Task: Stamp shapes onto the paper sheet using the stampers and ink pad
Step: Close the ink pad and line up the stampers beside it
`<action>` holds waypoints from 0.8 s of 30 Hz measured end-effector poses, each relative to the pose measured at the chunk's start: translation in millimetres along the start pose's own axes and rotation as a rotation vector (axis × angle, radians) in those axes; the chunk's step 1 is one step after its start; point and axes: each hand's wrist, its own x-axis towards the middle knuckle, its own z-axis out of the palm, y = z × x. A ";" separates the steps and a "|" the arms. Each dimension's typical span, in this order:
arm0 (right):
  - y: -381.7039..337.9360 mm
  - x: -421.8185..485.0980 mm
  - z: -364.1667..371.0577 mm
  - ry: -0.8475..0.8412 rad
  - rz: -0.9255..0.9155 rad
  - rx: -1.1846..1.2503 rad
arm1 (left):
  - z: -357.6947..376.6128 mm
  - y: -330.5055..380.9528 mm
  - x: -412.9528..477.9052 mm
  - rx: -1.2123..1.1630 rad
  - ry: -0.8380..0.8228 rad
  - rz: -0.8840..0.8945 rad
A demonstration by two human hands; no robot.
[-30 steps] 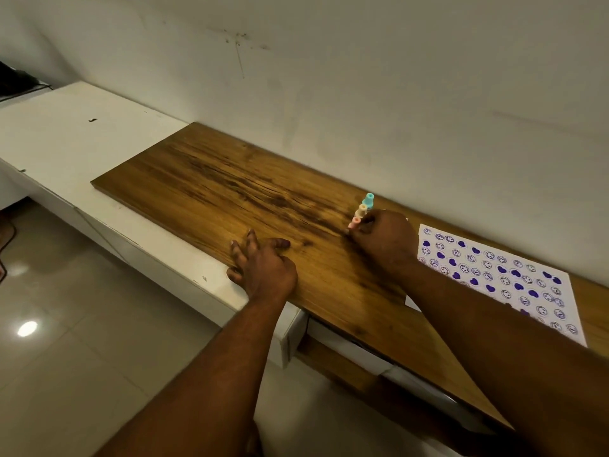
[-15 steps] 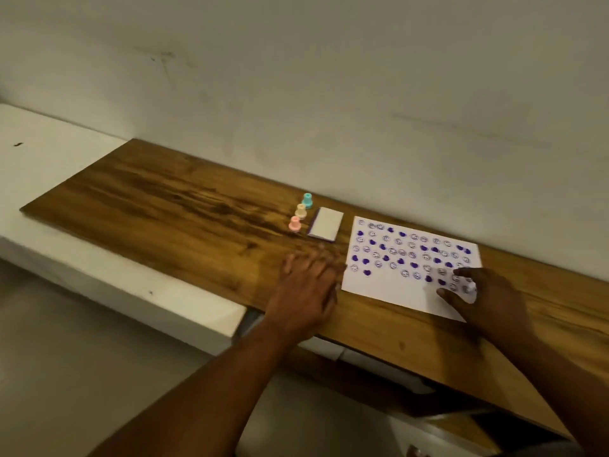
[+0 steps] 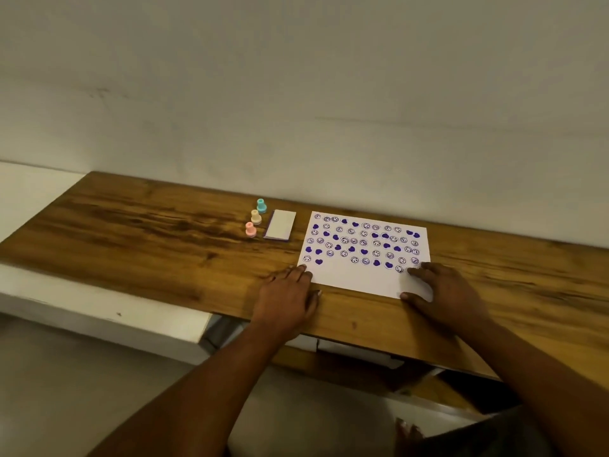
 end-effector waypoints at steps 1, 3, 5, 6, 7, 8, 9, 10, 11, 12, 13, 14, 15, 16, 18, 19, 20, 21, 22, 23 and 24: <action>-0.5 -0.1 -1.0 -0.010 -0.005 0.002 | 0.3 0.9 -0.5 0.004 0.001 -0.007; -1.6 0.6 -1.9 -0.025 -0.015 -0.004 | 1.6 1.5 -1.4 0.004 0.011 -0.019; -2.5 1.1 -3.1 -0.042 -0.017 -0.015 | 3.4 0.9 -2.7 -0.003 0.016 -0.027; -2.6 0.9 -3.5 -0.048 -0.016 -0.013 | 4.5 0.6 -3.6 -0.006 0.019 -0.027; -2.9 0.6 -4.4 -0.051 -0.016 -0.011 | 5.6 0.3 -4.6 -0.008 0.023 -0.025; -2.7 0.4 -5.0 -0.054 -0.017 -0.009 | 6.5 0.3 -5.3 -0.010 0.024 -0.024; -2.9 0.6 -5.8 -0.054 -0.021 -0.011 | 7.0 0.5 -5.8 -0.013 0.024 -0.025; -2.6 0.9 -5.8 -0.052 -0.023 -0.015 | 7.2 0.8 -6.0 -0.014 0.024 -0.024; -2.8 1.5 -5.7 -0.051 -0.026 -0.019 | 7.4 0.8 -6.2 -0.013 0.024 -0.021; -3.3 1.8 -5.9 -0.051 -0.028 -0.023 | 7.5 0.6 -6.3 -0.013 0.025 -0.019; -3.0 2.2 -4.7 -0.057 -0.026 -0.024 | 7.3 0.4 -6.5 -0.016 0.028 -0.018; -2.4 2.4 -3.7 -0.064 -0.022 -0.023 | 6.8 0.3 -6.4 -0.022 0.035 -0.016; -2.0 2.4 -3.1 -0.061 -0.014 -0.013 | 6.5 -0.1 -6.8 -0.027 0.047 -0.014; -1.4 2.4 -2.9 -0.034 -0.005 0.005 | 6.6 -0.5 -7.0 -0.030 0.059 -0.012; -1.6 3.4 -4.5 0.089 0.010 0.068 | 8.6 -2.1 -5.9 -0.058 0.090 -0.010; -3.4 4.0 -5.6 0.161 0.006 0.087 | 9.7 -3.3 -5.3 -0.083 0.109 -0.013; -5.7 5.0 -5.0 0.217 -0.003 0.090 | 12.0 -5.0 -3.5 -0.109 0.132 -0.019; -9.2 6.1 -3.6 0.255 -0.011 0.086 | 14.4 -6.9 -0.5 -0.128 0.159 -0.019; -13.1 7.1 -0.9 0.277 -0.015 0.088 | 17.7 -7.9 3.8 -0.145 0.185 -0.014; -16.4 8.5 4.7 0.288 -0.018 0.095 | 20.6 -8.9 7.7 -0.161 0.212 -0.013; -21.2 8.9 9.3 0.301 -0.025 0.099 | 22.2 -9.9 10.0 -0.174 0.240 -0.011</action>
